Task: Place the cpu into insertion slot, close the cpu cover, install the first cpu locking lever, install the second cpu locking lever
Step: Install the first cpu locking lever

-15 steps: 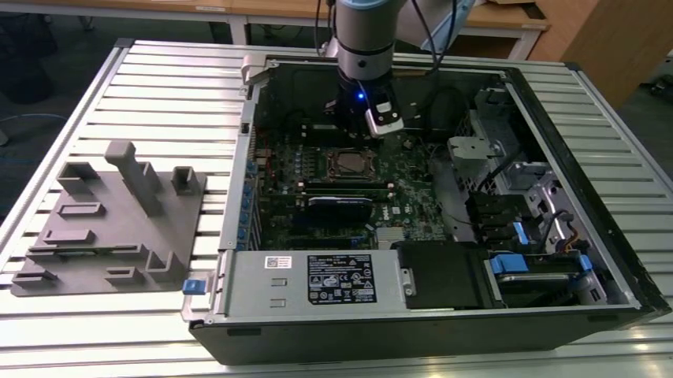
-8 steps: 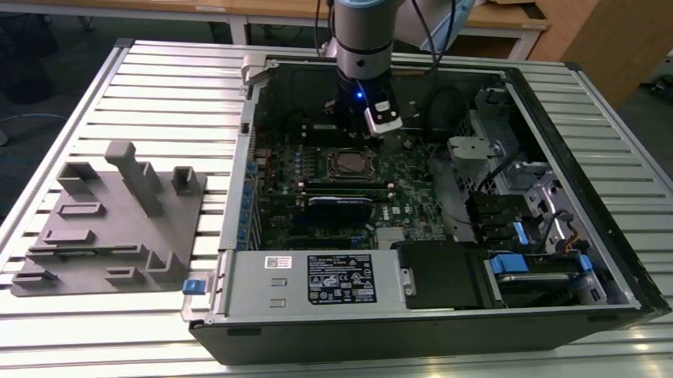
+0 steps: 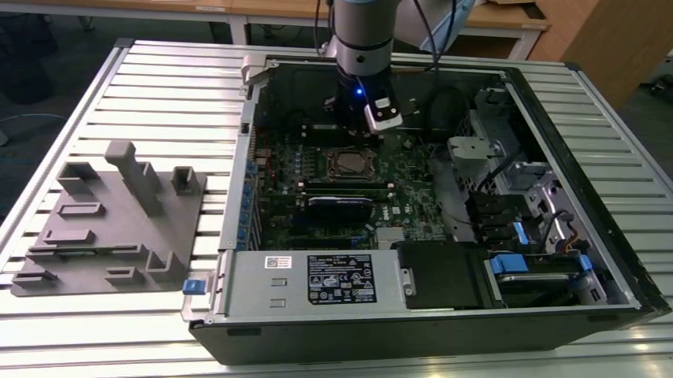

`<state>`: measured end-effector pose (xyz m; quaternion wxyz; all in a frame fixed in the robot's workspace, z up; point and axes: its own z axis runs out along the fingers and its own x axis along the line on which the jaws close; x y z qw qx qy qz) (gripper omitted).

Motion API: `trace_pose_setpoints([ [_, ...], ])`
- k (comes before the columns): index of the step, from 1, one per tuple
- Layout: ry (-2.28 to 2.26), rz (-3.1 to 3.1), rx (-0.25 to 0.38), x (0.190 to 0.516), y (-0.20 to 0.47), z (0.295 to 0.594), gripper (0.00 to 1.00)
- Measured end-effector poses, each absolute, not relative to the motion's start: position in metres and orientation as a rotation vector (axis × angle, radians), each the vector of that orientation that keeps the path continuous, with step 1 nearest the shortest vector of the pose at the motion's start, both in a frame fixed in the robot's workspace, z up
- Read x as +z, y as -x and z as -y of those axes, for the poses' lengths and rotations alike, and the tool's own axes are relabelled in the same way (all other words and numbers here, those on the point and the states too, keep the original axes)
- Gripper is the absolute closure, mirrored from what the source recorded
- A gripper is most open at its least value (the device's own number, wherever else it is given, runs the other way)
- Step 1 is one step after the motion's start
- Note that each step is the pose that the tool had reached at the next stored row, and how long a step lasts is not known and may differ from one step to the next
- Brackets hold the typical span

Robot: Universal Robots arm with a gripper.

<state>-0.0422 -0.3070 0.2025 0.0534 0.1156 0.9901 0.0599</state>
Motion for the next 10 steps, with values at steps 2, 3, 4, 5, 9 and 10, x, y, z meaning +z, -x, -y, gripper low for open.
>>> trace_pose_setpoints([
  [2, -0.357, -3.008, 0.182, 0.2026, 0.0435, 0.3065, 0.89],
  [3, -0.360, -3.007, 0.181, 0.2026, 0.0443, 0.3062, 0.89],
  [4, -0.364, -3.006, 0.181, 0.2026, 0.0453, 0.3059, 0.89],
  [5, -0.368, -3.006, 0.181, 0.2026, 0.0463, 0.3057, 0.89],
  [9, -0.378, -3.002, 0.181, 0.2026, 0.0481, 0.3054, 0.89],
  [10, -0.379, -3.002, 0.181, 0.2026, 0.0482, 0.3053, 0.89],
])
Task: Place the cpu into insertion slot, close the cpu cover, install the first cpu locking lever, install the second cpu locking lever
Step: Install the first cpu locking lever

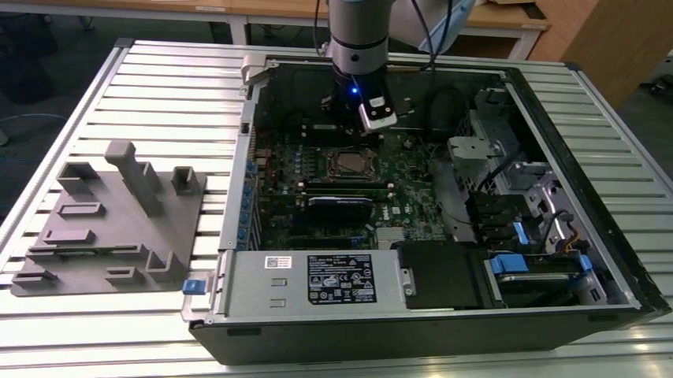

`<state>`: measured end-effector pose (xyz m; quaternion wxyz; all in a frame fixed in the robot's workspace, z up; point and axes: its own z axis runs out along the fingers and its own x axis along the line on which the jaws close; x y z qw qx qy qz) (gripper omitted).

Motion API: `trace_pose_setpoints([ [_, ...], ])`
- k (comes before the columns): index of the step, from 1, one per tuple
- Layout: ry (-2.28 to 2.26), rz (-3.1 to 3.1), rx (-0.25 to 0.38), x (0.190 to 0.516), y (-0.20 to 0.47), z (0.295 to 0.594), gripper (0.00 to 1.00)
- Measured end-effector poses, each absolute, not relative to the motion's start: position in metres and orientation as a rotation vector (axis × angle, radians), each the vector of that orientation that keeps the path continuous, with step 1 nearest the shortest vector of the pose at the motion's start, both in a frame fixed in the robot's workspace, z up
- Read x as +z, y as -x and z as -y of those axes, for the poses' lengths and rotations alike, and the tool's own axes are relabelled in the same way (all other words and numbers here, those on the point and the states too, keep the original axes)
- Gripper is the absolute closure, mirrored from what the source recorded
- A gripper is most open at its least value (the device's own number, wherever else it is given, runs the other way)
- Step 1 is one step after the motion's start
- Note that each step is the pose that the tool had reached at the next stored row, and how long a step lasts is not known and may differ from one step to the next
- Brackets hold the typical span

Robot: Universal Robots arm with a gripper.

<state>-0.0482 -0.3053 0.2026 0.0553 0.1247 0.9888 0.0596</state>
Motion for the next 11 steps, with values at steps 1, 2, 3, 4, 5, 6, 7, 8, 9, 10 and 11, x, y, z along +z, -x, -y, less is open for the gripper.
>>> trace_pose_setpoints([
  [1, -0.379, -3.001, 0.181, 0.2026, 0.0484, 0.3052, 0.89],
  [2, -0.379, -3.001, 0.181, 0.2026, 0.0485, 0.3051, 0.89],
  [3, -0.379, -3.001, 0.181, 0.2026, 0.0485, 0.3047, 0.89],
  [4, -0.379, -3.001, 0.181, 0.2025, 0.0485, 0.3043, 0.89],
  [5, -0.379, -3.001, 0.181, 0.2025, 0.0486, 0.3041, 0.89],
  [6, -0.379, -3.001, 0.182, 0.2025, 0.0486, 0.3039, 0.89],
  [7, -0.379, -3.001, 0.182, 0.2025, 0.0486, 0.3039, 0.89],
  [8, -0.379, -3.001, 0.183, 0.2025, 0.0486, 0.3039, 0.89],
  [9, -0.379, -3.001, 0.183, 0.2025, 0.0486, 0.3038, 0.89],
  [10, -0.379, -3.000, 0.183, 0.2025, 0.0486, 0.3038, 0.89],
  [11, -0.379, -3.000, 0.183, 0.2025, 0.0486, 0.3038, 0.89],
])
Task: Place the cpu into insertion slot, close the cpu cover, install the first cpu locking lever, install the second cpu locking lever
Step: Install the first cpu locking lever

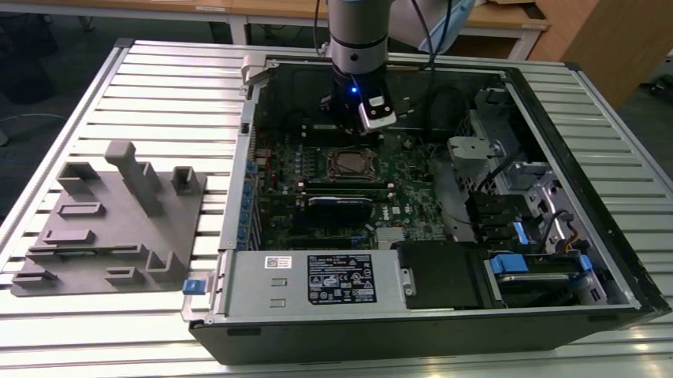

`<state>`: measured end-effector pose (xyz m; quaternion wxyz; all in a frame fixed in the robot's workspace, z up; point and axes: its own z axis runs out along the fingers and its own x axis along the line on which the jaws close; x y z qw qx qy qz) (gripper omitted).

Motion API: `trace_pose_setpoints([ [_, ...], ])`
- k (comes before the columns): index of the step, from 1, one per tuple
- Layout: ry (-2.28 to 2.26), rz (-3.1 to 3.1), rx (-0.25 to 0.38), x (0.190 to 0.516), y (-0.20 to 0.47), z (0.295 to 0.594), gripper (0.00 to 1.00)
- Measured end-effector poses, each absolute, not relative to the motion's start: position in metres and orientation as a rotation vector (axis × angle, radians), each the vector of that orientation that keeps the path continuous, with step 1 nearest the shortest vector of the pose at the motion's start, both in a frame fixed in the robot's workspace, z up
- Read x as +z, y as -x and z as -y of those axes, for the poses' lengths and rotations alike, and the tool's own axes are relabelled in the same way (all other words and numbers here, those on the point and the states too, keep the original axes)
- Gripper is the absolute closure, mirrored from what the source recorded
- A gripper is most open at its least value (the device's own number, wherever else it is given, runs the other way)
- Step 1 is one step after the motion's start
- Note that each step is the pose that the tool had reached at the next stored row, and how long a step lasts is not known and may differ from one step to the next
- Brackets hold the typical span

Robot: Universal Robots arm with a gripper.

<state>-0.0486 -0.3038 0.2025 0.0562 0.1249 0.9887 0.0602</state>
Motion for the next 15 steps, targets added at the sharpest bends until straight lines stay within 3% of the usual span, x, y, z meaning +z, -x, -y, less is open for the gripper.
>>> trace_pose_setpoints([
  [15, -0.377, -2.995, 0.175, 0.1997, 0.0486, 0.3038, 0.89],
])
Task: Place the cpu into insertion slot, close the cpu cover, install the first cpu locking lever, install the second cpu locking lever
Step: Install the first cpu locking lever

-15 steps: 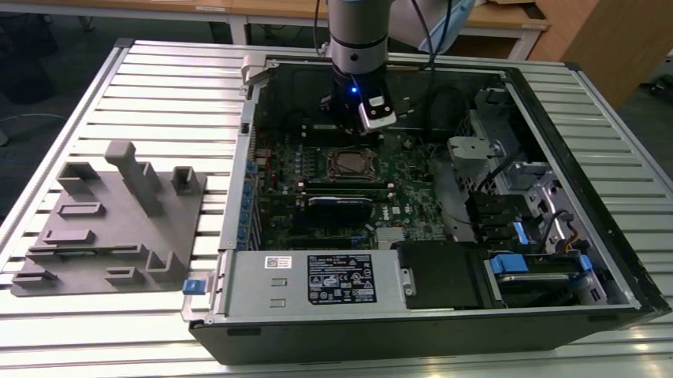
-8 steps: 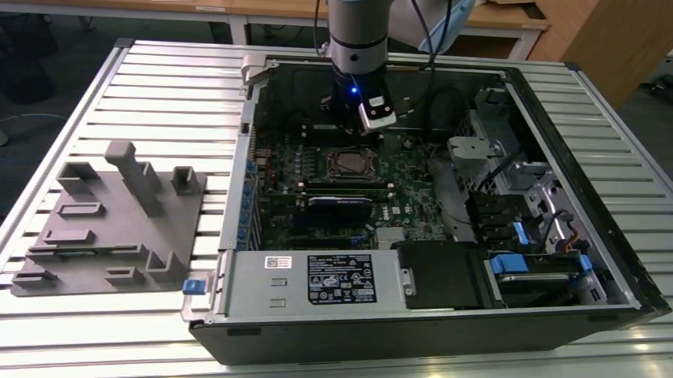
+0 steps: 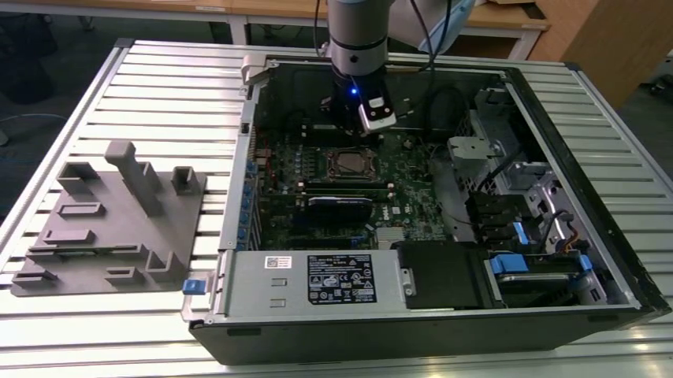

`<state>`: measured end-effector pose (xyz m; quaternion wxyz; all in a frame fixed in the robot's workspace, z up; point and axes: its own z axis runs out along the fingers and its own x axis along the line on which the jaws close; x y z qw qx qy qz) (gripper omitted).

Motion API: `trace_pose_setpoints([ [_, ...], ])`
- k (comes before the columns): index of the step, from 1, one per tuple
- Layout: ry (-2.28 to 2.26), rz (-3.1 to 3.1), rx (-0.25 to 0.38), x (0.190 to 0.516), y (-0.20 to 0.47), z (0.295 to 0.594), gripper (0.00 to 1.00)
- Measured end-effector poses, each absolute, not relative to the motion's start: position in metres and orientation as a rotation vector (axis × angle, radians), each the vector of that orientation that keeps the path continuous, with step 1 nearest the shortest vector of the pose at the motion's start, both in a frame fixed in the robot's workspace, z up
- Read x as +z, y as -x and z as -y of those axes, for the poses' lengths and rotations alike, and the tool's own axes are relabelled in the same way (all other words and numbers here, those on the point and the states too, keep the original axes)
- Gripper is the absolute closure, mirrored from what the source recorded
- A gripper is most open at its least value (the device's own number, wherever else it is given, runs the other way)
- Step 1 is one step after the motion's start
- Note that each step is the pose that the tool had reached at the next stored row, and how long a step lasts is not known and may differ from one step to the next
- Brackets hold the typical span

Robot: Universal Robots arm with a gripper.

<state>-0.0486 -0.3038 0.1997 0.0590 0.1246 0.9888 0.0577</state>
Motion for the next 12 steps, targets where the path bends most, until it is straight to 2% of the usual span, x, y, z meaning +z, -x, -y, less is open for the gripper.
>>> trace_pose_setpoints([
  [12, -0.377, -2.995, 0.175, 0.1989, 0.0477, 0.3052, 0.89],
])
